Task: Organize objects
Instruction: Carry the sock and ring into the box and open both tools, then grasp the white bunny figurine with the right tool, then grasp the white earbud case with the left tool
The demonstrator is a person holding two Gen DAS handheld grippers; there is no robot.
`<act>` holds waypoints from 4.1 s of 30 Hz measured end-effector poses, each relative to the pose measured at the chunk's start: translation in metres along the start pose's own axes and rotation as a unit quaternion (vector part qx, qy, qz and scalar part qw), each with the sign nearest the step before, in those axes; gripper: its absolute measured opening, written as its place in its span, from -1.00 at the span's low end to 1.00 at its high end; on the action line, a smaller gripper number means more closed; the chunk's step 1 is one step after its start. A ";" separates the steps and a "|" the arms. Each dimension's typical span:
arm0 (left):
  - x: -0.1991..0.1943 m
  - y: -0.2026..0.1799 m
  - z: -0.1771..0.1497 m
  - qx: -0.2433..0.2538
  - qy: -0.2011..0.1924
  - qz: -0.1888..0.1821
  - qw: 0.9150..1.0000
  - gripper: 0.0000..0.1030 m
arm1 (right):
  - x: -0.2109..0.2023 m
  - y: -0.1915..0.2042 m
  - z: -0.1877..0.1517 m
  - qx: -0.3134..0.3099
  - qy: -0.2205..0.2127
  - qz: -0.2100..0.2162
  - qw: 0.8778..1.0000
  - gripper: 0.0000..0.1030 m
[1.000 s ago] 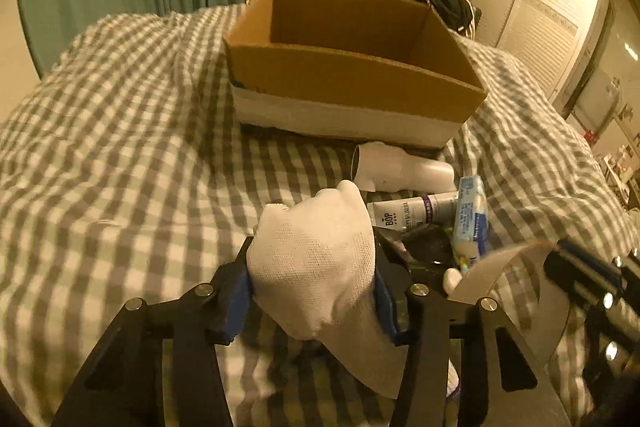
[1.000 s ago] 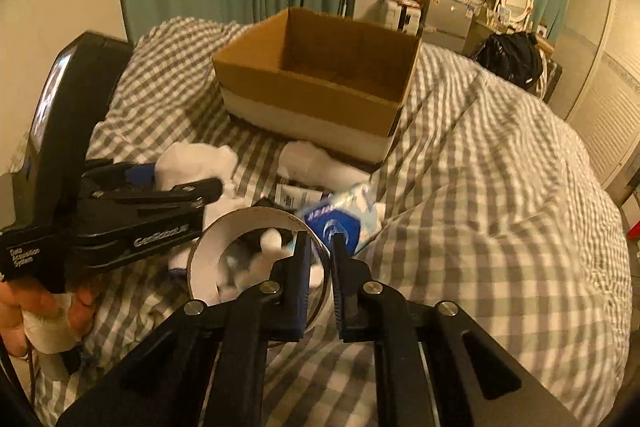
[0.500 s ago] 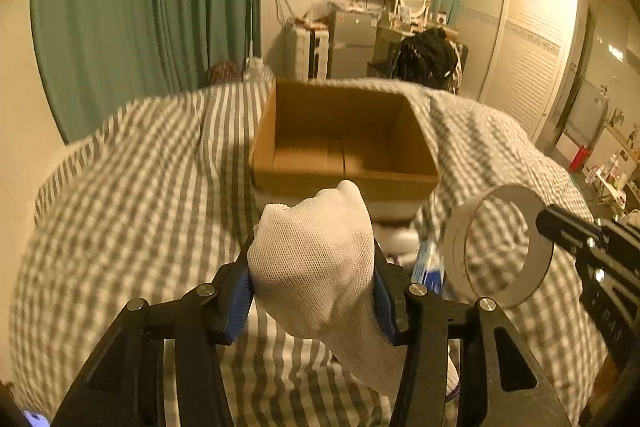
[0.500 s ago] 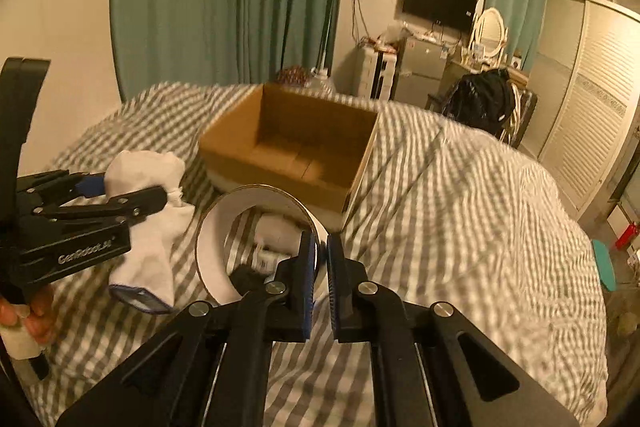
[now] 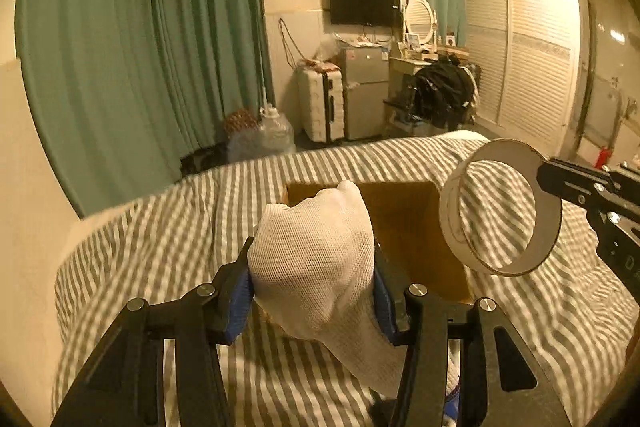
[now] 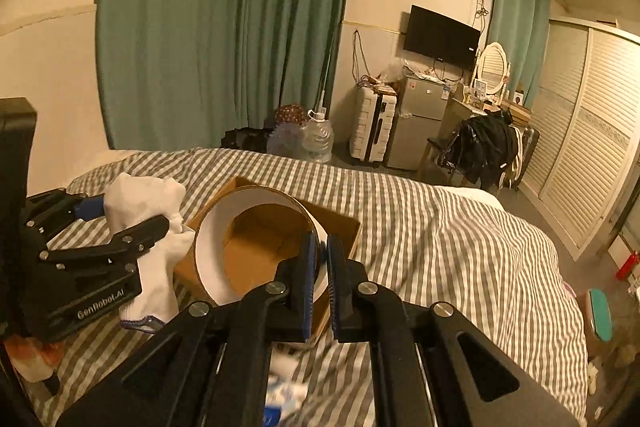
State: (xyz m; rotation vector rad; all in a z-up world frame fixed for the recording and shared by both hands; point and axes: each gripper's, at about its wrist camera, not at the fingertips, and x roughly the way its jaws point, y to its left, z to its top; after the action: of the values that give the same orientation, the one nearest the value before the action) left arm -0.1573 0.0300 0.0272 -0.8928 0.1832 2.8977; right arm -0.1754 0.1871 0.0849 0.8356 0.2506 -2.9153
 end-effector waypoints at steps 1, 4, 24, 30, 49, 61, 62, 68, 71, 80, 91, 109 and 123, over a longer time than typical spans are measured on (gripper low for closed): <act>0.011 -0.001 0.004 0.002 -0.001 0.000 1.000 0.00 | 0.007 -0.002 0.001 -0.001 0.002 0.000 1.000 -0.89; 0.040 -0.002 0.010 0.005 0.005 0.000 1.000 0.00 | 0.041 -0.004 0.012 -0.006 0.014 -0.003 1.000 -0.89; 0.141 -0.010 -0.019 0.024 0.072 -0.023 0.997 0.14 | 0.169 -0.014 -0.031 0.021 0.112 0.030 0.993 -0.82; 0.121 -0.005 -0.021 0.020 0.064 -0.029 0.997 0.56 | 0.150 -0.018 -0.029 0.042 0.102 0.029 0.993 0.09; -0.015 0.019 -0.010 -0.026 0.010 -0.009 1.000 0.97 | -0.025 -0.018 -0.001 0.039 0.000 0.022 0.999 0.66; -0.061 0.020 -0.081 -0.060 0.020 0.018 0.998 0.97 | -0.074 0.012 -0.068 0.031 0.039 0.018 0.999 0.71; -0.060 0.020 -0.089 -0.061 0.025 0.014 0.998 0.97 | -0.072 0.015 -0.077 0.031 0.047 0.020 0.998 0.71; -0.054 0.006 -0.136 -0.033 0.053 0.018 0.998 0.97 | -0.044 0.033 -0.133 0.032 0.111 0.032 0.993 0.71; -0.044 0.002 -0.159 -0.024 0.075 0.017 0.997 0.97 | -0.026 0.045 -0.157 0.025 0.147 0.033 0.988 0.71; -0.016 0.015 -0.186 -0.049 0.121 0.018 0.991 0.97 | 0.014 0.066 -0.199 0.010 0.219 0.053 0.974 0.71; -0.005 0.012 -0.192 -0.037 0.140 0.038 0.989 0.97 | 0.031 0.088 -0.209 -0.031 0.246 0.095 0.964 -0.02; 0.030 -0.056 -0.215 0.006 0.214 -0.078 0.974 0.39 | -0.004 0.024 -0.179 0.033 0.155 0.043 0.986 -0.02; 0.017 -0.066 -0.220 0.019 0.205 -0.112 0.972 0.10 | -0.011 0.020 -0.184 0.045 0.149 0.037 0.987 -0.02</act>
State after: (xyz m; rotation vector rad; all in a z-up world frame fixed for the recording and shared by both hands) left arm -0.0411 0.0643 -0.1683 -1.3964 0.1563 2.4666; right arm -0.0683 0.2015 -0.0653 1.2661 0.1062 -2.7426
